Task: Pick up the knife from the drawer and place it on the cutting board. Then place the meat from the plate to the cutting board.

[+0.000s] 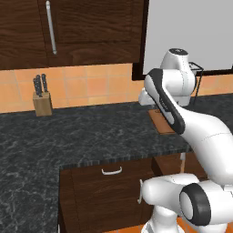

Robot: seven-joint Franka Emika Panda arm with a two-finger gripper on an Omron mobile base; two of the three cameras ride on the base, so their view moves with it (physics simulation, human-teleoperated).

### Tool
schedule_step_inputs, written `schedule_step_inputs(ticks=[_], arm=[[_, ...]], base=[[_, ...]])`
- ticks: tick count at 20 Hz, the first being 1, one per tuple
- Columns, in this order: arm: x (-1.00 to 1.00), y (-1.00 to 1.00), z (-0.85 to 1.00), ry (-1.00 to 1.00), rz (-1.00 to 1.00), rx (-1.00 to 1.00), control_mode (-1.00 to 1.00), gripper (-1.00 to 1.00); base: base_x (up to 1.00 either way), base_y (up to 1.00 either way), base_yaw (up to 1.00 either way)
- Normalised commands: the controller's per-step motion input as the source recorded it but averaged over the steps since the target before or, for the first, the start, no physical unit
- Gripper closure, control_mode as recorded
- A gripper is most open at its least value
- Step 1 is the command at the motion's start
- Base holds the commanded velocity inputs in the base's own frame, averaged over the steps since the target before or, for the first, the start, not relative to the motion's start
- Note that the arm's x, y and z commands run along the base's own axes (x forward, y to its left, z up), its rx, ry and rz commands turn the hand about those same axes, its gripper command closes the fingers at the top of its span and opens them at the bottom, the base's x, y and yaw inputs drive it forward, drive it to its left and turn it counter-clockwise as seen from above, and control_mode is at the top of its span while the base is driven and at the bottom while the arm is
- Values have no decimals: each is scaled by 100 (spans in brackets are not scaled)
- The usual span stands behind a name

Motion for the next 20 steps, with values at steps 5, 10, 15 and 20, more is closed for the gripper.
schedule_step_inputs(ticks=[5,10,15,20], arm=[[-12,2,-23,15,-16,-9,-100,-100],[-9,0,-33,15,-31,-8,-100,-100],[0,0,-14,9,-13,0,-100,-100],[0,1,-1,6,-6,3,-100,-100]], base=[[0,0,0],[0,0,0],[0,0,0],[0,0,0]])
